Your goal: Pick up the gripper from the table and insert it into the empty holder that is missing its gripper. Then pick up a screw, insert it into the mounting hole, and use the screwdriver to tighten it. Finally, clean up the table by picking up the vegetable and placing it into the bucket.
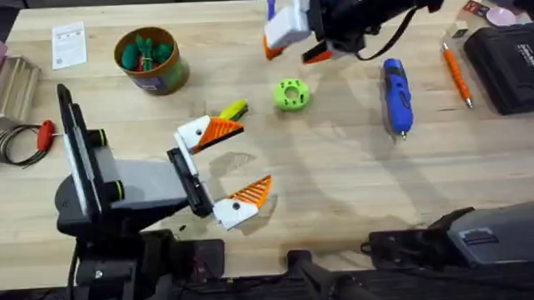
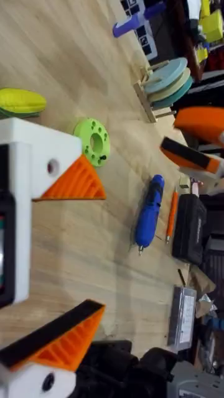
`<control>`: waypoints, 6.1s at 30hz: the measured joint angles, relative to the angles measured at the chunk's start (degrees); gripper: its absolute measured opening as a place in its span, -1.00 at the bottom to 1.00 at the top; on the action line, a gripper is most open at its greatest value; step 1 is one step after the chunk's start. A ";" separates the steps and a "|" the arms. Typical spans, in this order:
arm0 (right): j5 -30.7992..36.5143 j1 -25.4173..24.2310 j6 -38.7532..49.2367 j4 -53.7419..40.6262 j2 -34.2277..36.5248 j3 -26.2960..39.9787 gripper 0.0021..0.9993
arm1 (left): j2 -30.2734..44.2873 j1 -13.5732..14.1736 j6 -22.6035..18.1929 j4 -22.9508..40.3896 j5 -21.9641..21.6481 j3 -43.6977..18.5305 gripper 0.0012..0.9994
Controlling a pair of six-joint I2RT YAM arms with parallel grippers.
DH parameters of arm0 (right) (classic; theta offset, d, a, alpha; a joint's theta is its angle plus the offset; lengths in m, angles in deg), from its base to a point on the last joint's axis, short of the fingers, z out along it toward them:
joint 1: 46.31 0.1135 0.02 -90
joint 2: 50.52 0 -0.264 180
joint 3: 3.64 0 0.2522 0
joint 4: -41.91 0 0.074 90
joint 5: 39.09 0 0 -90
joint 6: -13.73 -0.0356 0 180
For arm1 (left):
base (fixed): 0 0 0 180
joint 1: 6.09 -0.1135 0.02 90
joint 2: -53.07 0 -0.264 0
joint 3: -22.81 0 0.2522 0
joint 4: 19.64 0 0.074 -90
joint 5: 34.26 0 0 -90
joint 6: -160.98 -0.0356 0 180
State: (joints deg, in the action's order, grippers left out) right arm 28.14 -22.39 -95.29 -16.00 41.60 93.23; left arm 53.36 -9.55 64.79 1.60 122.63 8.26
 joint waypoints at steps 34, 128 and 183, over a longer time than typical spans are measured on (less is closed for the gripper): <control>28.76 7.03 7.06 -5.65 17.92 2.20 0.11 | 0.02 0.00 0.00 0.02 0.00 0.00 0.97; 27.31 32.62 15.84 -35.02 14.02 41.66 -0.99 | 0.01 0.00 0.00 0.02 0.00 0.00 0.97; 23.10 39.05 19.47 -32.56 19.41 41.76 -0.99 | 0.02 0.00 0.00 0.02 0.00 0.00 0.97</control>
State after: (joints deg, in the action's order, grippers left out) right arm 51.25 16.67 -75.82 -48.56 61.01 135.00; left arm 53.38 -9.55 64.79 1.61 122.63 8.26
